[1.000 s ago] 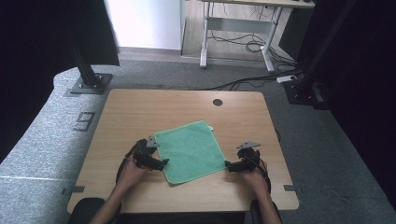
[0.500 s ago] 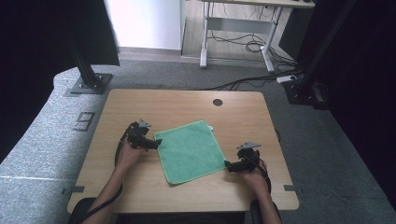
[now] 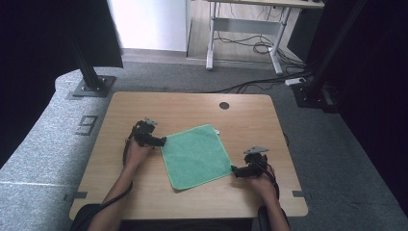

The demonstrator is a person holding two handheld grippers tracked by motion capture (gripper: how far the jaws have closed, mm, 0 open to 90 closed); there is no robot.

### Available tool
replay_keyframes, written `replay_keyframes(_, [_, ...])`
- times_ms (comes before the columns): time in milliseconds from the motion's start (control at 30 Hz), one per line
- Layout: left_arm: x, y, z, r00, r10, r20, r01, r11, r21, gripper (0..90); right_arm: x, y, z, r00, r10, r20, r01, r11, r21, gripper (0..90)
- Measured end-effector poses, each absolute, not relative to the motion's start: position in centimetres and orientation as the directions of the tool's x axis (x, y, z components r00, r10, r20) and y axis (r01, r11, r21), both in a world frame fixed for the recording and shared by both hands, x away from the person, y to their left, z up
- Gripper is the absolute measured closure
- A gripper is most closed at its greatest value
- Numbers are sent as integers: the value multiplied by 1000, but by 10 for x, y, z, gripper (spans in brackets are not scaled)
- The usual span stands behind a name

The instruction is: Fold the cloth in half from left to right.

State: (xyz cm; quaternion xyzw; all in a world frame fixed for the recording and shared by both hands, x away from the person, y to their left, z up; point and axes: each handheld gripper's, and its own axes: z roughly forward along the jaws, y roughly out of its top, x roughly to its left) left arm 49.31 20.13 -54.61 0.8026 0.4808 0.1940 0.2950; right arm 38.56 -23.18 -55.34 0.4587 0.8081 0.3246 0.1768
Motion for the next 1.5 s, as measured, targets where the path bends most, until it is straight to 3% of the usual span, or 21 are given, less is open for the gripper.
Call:
replay_keyframes(467, [474,230,-548,428,904,-12,680,-314,662,3,388,-214,-552,-554,832,13,612,397,684,8])
replay_keyframes(1000, [466,233,-544,439,897,-46,679,-298,671,33,380,-198,-542,-600,800,-13,583,448,678,10])
replay_keyframes(1500, [465,230,-548,464,886,-14,664,-338,667,19,369,-158,-537,-700,714,28,531,493,689,0])
